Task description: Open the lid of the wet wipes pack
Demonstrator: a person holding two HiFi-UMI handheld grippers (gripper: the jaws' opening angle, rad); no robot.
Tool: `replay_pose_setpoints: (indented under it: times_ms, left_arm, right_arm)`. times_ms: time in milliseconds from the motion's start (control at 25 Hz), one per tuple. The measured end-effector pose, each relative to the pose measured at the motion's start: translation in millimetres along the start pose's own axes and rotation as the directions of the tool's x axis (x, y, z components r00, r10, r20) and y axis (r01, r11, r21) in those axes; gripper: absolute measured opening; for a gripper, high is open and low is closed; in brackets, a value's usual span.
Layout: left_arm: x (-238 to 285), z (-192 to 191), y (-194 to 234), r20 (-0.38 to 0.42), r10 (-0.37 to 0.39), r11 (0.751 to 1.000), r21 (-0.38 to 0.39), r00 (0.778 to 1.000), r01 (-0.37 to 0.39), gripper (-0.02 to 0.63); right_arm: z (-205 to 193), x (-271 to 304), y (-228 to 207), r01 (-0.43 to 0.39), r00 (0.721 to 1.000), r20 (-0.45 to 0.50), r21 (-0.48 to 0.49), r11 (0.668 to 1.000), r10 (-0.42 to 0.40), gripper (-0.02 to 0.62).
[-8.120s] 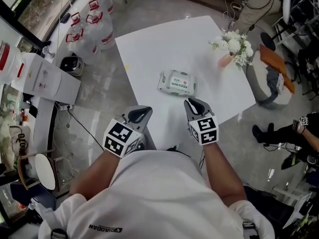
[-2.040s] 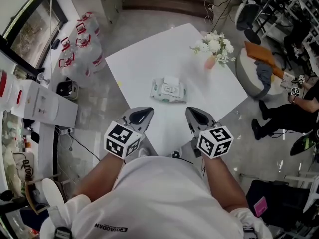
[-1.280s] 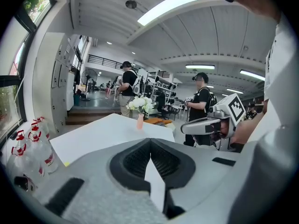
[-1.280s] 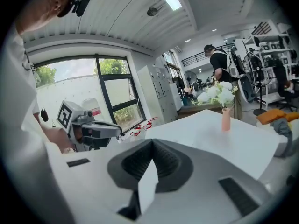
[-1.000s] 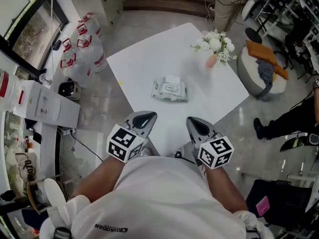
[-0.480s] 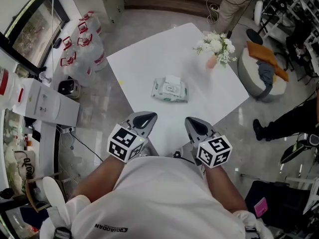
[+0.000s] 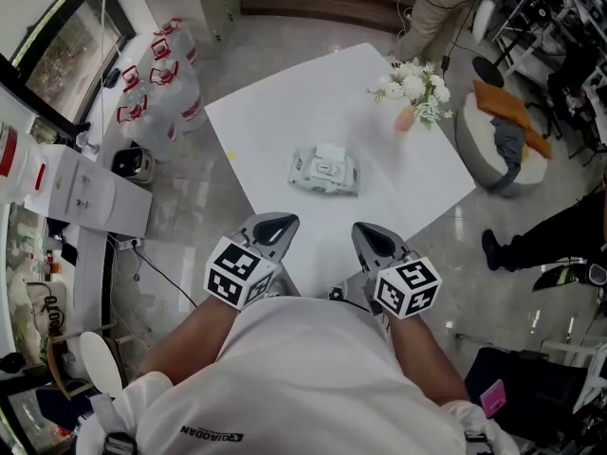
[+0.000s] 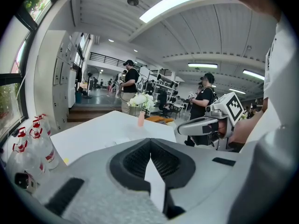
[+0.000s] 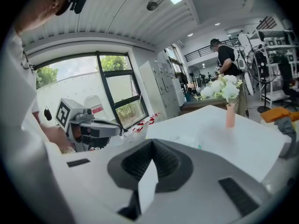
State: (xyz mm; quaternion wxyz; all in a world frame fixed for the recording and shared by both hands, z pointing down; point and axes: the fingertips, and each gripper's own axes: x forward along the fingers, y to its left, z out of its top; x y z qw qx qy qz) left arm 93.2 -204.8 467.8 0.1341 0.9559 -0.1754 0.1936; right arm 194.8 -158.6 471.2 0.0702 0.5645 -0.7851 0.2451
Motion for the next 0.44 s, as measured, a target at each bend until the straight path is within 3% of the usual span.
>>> replay_pose_setpoints:
  times_ms: [440]
  left_arm:
    - [6.0,3.3,1.2,0.003,0.016,1.000,-0.011,1.000,-0.016,0.005]
  right_arm:
    - [2.9,3.3,-5.8,-0.019,1.000,-0.013,-0.008,1.000,0.019,0.005]
